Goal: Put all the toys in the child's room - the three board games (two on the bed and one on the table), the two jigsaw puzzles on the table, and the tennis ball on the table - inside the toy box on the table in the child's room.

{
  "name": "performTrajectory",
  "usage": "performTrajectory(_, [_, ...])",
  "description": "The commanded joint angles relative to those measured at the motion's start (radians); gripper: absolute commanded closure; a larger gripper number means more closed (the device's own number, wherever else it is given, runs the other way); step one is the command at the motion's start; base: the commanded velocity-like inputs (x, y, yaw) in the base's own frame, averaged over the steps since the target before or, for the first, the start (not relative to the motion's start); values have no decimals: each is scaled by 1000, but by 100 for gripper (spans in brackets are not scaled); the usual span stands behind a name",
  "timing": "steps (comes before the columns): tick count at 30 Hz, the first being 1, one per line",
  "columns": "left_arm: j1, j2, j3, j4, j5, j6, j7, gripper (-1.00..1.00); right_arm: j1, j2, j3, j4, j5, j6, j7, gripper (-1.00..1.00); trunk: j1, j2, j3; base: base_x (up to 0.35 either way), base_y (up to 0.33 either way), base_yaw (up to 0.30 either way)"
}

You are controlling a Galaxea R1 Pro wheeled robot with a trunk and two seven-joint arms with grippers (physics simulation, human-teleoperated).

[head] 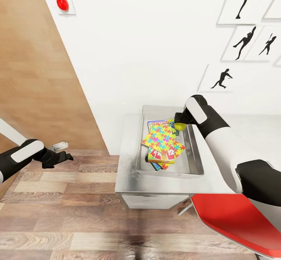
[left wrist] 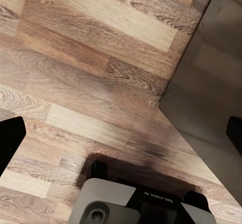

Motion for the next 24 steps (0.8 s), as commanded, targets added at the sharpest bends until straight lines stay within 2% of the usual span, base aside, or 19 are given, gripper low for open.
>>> performTrajectory(1, [-2,1,-6,-2,11,-2,8,-100,-2,-2,6,-1,-11,3,-8,100,1,-2,-2,0,0,0])
performTrajectory(24, [-2,0,-6,-2,11,0,8,-100,-6,-3,8,-2,-9,3,-13,100,1,-2,-2,0,0,0])
